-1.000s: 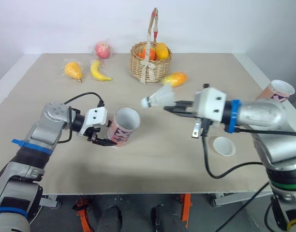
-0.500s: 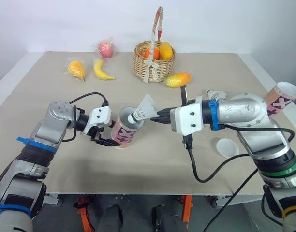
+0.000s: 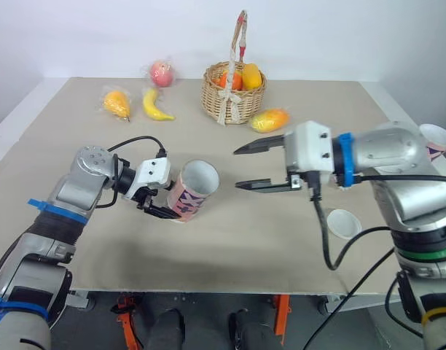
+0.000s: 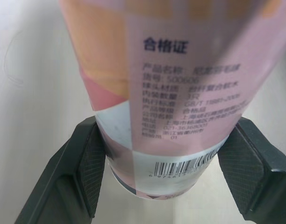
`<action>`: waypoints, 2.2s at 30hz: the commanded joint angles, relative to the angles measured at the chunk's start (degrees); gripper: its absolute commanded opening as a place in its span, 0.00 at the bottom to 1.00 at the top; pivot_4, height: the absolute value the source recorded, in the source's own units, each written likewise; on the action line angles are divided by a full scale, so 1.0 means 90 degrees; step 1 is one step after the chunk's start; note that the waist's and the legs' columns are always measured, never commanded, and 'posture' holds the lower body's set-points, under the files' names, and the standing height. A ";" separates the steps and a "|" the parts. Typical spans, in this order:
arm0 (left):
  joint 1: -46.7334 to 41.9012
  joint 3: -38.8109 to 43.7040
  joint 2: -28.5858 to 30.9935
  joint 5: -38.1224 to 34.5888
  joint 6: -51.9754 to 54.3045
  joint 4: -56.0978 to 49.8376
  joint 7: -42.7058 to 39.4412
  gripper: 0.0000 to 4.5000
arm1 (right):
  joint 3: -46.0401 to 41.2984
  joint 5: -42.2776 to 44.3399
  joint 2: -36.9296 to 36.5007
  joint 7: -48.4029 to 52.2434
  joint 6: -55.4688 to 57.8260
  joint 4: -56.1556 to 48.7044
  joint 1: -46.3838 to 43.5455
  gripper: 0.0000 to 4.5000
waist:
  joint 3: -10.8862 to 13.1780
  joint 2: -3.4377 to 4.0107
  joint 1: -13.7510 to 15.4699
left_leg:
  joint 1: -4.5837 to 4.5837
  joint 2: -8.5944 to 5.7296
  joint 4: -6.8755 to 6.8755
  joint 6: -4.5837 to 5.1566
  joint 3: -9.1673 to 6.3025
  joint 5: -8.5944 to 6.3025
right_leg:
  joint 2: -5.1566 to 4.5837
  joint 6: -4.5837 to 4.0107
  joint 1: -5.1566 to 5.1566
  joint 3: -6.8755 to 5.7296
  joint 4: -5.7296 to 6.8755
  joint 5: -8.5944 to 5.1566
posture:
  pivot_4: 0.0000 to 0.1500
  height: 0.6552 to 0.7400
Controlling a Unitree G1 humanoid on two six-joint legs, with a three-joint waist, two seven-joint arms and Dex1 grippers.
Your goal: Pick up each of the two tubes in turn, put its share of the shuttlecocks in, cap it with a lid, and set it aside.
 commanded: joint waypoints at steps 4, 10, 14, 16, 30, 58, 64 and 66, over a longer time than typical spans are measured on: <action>-0.0323 0.0050 0.0283 0.0055 -0.0076 -0.0035 -0.0270 0.73 | -0.1079 -0.0345 -0.0259 -0.1214 0.0359 0.0311 0.1286 0.63 | 0.0000 0.0000 0.0003 | -0.0001 0.0000 -0.0003 0.0000 0.0001 0.0000 | 0.0001 0.0008 -0.0002 0.0003 0.0000 -0.0005 | 1.00 1.00; -0.0275 0.0070 0.0476 0.0052 0.0020 -0.0178 -0.0423 0.73 | -0.2102 -0.0283 -0.0421 -0.1973 0.0957 0.0039 0.2664 0.63 | 0.0000 0.0001 0.0004 | -0.0006 -0.0004 -0.0006 0.0000 0.0005 0.0000 | 0.0000 0.0009 -0.0007 0.0009 0.0001 -0.0008 | 1.00 1.00; -0.0245 0.0065 0.0513 0.0061 0.0013 -0.0141 -0.0431 0.73 | -0.2767 -0.0035 -0.0261 -0.2331 0.1432 -0.0179 0.3439 0.63 | 0.0000 0.0000 0.0000 | -0.0004 -0.0003 -0.0006 0.0001 0.0001 0.0000 | 0.0003 0.0012 -0.0006 0.0007 0.0001 -0.0008 | 1.00 1.00; -0.0216 0.0050 0.0492 0.0065 0.0010 -0.0128 -0.0420 0.73 | -0.2907 -0.0058 -0.0124 -0.2647 0.1579 0.0024 0.3614 0.63 | 0.0000 0.0000 -0.0003 | 0.0000 -0.0002 -0.0003 0.0001 0.0001 0.0000 | 0.0003 0.0013 -0.0001 0.0007 0.0001 -0.0007 | 1.00 1.00; -0.0127 0.0027 0.0364 0.0048 0.0136 -0.0252 -0.0336 0.73 | -0.2509 -0.0693 0.0239 -0.3769 0.0931 0.3118 0.2396 0.63 | 0.0000 0.0001 -0.0059 | 0.0004 -0.0004 0.0004 0.0013 0.0016 0.0010 | 0.0007 0.0027 -0.0002 0.0028 0.0001 0.0016 | 1.00 1.00; 0.0139 0.0151 0.0522 -0.0097 0.0363 -0.0555 -0.0178 0.73 | -0.2095 -0.0130 0.0065 -0.2389 0.0770 0.3002 0.2200 0.63 | 0.0000 0.0001 -0.0138 | 0.0002 -0.0006 -0.0004 0.0013 0.0014 0.0010 | 0.0005 0.0029 -0.0003 0.0030 0.0000 0.0008 | 1.00 1.00; 0.0114 0.0132 0.0486 -0.0091 0.0328 -0.0495 -0.0184 0.73 | -0.2005 -0.0211 0.0132 -0.2592 0.0868 0.2922 0.2091 0.63 | 0.0000 0.0001 -0.0139 | 0.0004 -0.0006 0.0002 0.0014 0.0016 0.0011 | 0.0006 0.0029 -0.0002 0.0031 0.0001 0.0018 | 1.00 1.00; 0.0115 0.0127 0.0482 -0.0089 0.0319 -0.0487 -0.0187 0.73 | -0.1915 -0.0323 0.0210 -0.2753 0.0842 0.3060 0.1920 0.63 | 0.0000 0.0001 -0.0139 | 0.0005 -0.0005 0.0002 0.0014 0.0016 0.0011 | 0.0006 0.0029 -0.0003 0.0032 0.0001 0.0018 | 1.00 1.00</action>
